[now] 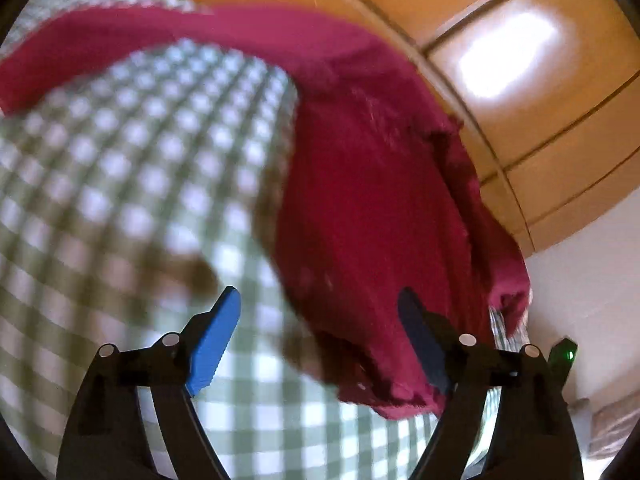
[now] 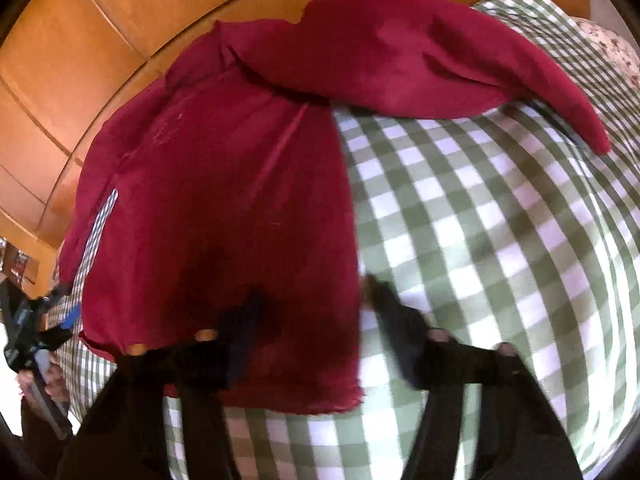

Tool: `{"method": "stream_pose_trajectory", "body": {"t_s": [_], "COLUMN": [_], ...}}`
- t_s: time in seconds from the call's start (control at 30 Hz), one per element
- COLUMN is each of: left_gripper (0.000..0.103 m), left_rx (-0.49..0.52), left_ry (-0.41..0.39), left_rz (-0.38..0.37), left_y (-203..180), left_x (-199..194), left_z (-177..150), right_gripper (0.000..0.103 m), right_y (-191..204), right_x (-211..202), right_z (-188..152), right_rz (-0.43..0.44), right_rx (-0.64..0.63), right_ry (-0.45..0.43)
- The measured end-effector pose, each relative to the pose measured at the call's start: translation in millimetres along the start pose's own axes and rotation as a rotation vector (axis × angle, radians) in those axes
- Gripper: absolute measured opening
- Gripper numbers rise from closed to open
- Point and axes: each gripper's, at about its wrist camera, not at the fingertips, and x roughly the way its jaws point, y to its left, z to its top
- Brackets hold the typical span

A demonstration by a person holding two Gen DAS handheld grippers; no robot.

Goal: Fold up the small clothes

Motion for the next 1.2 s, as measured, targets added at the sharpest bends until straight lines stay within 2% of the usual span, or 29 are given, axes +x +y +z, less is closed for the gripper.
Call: {"method": "stream_pose_trajectory", "body": {"t_s": [0.03,0.07,0.13,0.2,0.33,0.43,0.47,0.5,0.53,0.57,0.63,0.7,0.8,0.9,1.0,1.07,1.17,1.2], "left_gripper": [0.080,0.080,0.080,0.080,0.077,0.059,0.044,0.016,0.005,0.005,0.004,0.003,0.003,0.003,0.003,0.003,0.003,0.008], "left_rx": [0.001,0.001,-0.016,0.010,0.092,0.072,0.053,0.048,0.057,0.076,0.127,0.127,0.147,0.146,0.129,0.127,0.144,0.129], "left_ry": [0.012,0.000,-0.002,-0.008,-0.026,-0.034,-0.033,-0.012,0.013,0.018,0.008,-0.006,-0.054,-0.093,-0.129,-0.114,-0.053,-0.047], "left_rz": [-0.024,-0.037,-0.083,-0.110,-0.045,0.005,0.009,-0.001,-0.001,0.013,0.026,0.004,-0.032,-0.035,-0.063,-0.091,-0.120,-0.109], "left_y": [-4.0,-6.9,-8.1,-8.6,-15.1,-10.9,-8.4,-7.0,-6.6,-10.4,-20.5,-24.3,-31.1,-32.5,-27.6,-25.1,-22.3,-16.6], "left_x": [3.0,1.3,-5.8,-14.5,-10.9,-1.3,1.5,4.4,6.7,6.4,-2.1,-17.9,-62.5,-99.6,-141.8,-154.8,-149.8,-146.0], "left_z": [-7.4,-15.5,-32.9,-49.9,-59.7,-44.5,-38.5,-34.4,-34.1,-36.7,-44.1,-47.7,-50.9,-52.2,-60.6,-70.7,-87.4,-90.9], "right_gripper": [0.022,0.015,0.010,0.010,0.018,0.020,0.020,0.019,0.017,0.008,0.008,0.008,0.007,0.007,0.007,0.007,0.007,0.007], "right_y": [2.2,5.7,11.6,13.2,6.0,4.7,3.2,3.2,4.0,6.8,13.4,20.0,27.4,28.0,17.0,5.7,-13.4,-21.2], "right_x": [-1.0,-1.4,-4.3,-7.3,6.7,12.7,12.5,12.6,11.5,7.4,-6.5,-32.0,-81.2,-118.7,-133.6,-132.7,-117.3,-107.8], "right_z": [3.5,3.6,4.0,2.0,-1.3,-2.9,-2.0,-3.2,-3.2,-3.6,-2.0,-1.0,-0.7,-10.6,-28.9,-42.7,-62.4,-68.2], "right_rz": [0.007,0.009,0.013,0.011,-0.013,-0.002,0.001,0.000,-0.003,-0.004,0.021,0.069,0.125,0.160,0.154,0.154,0.113,0.094], "right_rx": [-0.013,-0.027,-0.053,-0.058,-0.054,-0.059,-0.043,-0.034,-0.031,-0.035,-0.048,-0.071,-0.113,-0.148,-0.142,-0.120,-0.084,-0.062], "right_ry": [0.008,0.013,0.014,0.005,0.047,0.034,0.036,0.036,0.038,0.040,0.019,-0.028,-0.116,-0.162,-0.148,-0.121,-0.068,-0.040]}}
